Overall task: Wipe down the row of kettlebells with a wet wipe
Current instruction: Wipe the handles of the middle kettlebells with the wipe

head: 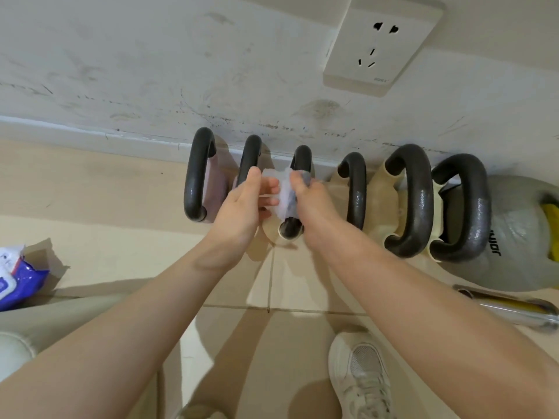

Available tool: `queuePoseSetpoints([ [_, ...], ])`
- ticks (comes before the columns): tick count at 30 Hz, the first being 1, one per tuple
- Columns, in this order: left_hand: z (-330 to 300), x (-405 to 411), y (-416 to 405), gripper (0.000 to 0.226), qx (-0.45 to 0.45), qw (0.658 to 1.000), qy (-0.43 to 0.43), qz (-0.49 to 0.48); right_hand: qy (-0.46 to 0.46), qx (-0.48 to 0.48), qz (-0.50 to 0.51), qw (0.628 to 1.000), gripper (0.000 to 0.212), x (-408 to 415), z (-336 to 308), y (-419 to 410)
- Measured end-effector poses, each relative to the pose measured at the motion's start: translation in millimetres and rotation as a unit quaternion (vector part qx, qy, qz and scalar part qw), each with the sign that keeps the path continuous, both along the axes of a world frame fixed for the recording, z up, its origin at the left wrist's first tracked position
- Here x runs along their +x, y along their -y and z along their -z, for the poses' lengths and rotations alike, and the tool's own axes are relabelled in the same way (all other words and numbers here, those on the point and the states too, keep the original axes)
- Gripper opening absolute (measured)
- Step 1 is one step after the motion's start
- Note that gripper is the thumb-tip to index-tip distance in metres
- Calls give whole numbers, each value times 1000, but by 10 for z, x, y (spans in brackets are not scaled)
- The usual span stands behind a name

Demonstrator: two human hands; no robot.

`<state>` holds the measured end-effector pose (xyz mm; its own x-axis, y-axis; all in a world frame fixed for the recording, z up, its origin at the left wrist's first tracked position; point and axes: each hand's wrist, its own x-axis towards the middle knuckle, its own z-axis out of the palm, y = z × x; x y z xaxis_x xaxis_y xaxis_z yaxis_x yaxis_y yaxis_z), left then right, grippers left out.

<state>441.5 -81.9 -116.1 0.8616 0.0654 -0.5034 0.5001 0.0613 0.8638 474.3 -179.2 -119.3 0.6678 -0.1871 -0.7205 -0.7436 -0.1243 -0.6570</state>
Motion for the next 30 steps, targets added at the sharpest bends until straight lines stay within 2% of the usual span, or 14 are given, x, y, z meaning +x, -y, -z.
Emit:
queuePoseSetpoints([
  [3, -19, 81, 22, 49, 10, 1000, -9, -8, 44, -9, -32, 998, 25, -202, 73, 37],
  [6, -24, 178, 55, 42, 22, 1000, -3, -1, 9, 19, -19, 1000, 44, 93, 67, 115],
  [8, -6, 242, 55, 31, 54, 998, 7, 19, 36, -3, -12, 999, 49, 168, 78, 73],
  [11, -10, 367, 38, 14, 125, 989, 25, 81, 92, -9, 0, 996, 35, -158, 192, 14],
  [13, -45, 461, 59, 20, 162, 978, 14, 131, 116, -7, -46, 992, 17, -500, 298, 26],
  [14, -63, 501, 89, 29, 186, 969, 0, 162, 115, -29, -77, 990, 15, -573, 327, 51],
  [16, -87, 574, 185, 41, 226, 948, -25, 221, 108, -62, -100, 987, 25, -490, 331, 88],
  [18, -66, 625, 273, 44, 245, 938, -42, 240, 93, -1, -45, 995, 31, -240, 240, 98],
  [20, -41, 670, 294, 45, 235, 942, -69, 228, 106, 78, 15, 991, 37, -103, 211, 141],
  [21, -22, 681, 271, 44, 219, 947, -80, 221, 124, 86, 7, 989, 35, -152, 236, 148],
  [24, 21, 679, 215, 43, 126, 966, -116, 194, 163, 30, -65, 984, 12, -498, 404, 102],
  [27, 83, 672, 211, 40, 125, 968, -115, 187, 167, -21, -106, 980, 17, -597, 532, 129],
  [30, 85, 677, 220, 45, 131, 967, -118, 184, 162, 63, 7, 985, 15, -501, 438, 57],
])
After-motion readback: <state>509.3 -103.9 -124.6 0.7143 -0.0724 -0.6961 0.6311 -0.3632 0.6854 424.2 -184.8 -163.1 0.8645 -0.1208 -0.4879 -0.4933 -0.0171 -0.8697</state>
